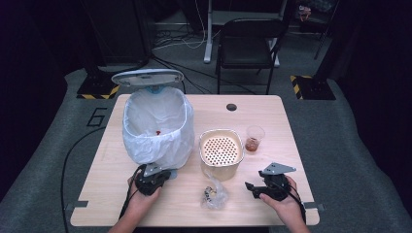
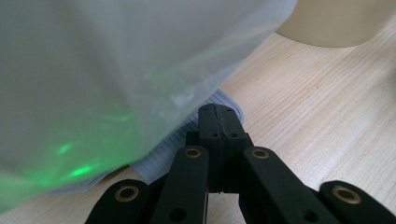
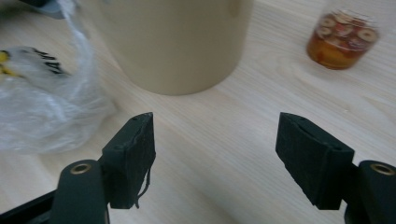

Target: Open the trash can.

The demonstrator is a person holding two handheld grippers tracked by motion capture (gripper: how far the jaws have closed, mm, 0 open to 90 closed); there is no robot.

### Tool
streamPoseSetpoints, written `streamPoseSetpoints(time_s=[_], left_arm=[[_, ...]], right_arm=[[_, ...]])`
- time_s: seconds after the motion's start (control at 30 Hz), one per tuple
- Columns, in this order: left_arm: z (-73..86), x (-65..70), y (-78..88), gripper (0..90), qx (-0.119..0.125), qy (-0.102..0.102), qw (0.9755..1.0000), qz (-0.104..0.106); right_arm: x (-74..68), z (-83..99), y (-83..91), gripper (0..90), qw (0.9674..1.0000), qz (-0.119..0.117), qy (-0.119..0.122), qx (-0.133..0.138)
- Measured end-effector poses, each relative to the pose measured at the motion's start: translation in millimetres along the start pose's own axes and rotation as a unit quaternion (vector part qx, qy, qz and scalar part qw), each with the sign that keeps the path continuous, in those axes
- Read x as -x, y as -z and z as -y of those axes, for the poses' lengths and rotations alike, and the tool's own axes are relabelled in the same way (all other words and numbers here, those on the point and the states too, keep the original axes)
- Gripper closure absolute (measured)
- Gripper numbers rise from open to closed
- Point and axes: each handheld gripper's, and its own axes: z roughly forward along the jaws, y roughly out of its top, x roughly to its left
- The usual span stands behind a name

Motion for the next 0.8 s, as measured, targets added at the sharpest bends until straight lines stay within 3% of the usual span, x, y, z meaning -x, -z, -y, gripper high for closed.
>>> streamPoseSetpoints(time_s=[0.17, 0.23, 0.3, 0.33, 0.57, 0.7, 0.73, 0.8], left_arm=[[0.0, -0.2, 0.0, 90.0, 0.0, 0.0, 1.0, 0.0], [0.0, -0.2, 0.1, 90.0, -0.001, 0.0, 1.0, 0.0], [0.0, 0.0, 0.0, 90.0, 0.0, 0.0, 1.0, 0.0], [0.0, 0.2, 0.0, 90.0, 0.0, 0.0, 1.0, -0.001], [0.0, 0.1, 0.0, 90.0, 0.0, 0.0, 1.0, -0.001], [0.0, 0.3, 0.0, 90.0, 0.0, 0.0, 1.0, -0.002], [-0.1, 0.4, 0.1, 90.0, -0.001, 0.0, 1.0, -0.003], [0.0, 0.5, 0.1, 90.0, -0.001, 0.001, 1.0, -0.003]], right_arm=[[-13.2, -1.3, -1.7, 22.7, 0.9995, -0.03, 0.011, 0.007], [-22.9, -4.0, -4.3, 20.6, 0.9984, -0.052, 0.021, 0.009], [-25.6, -4.8, -5.0, 20.4, 0.9982, -0.054, 0.022, 0.011], [-31.3, -7.0, -6.4, 20.4, 0.9971, -0.067, 0.034, 0.01], [-45.9, -11.9, -12.5, 20.4, 0.9943, -0.087, 0.061, 0.008], [-54.2, -16.5, -17.1, 24.3, 0.992, -0.103, 0.072, 0.01], [-59.5, -19.3, -19.0, 27.6, 0.9896, -0.118, 0.081, 0.011], [-64.1, -21.6, -20.9, 28.3, 0.9878, -0.125, 0.092, 0.013]])
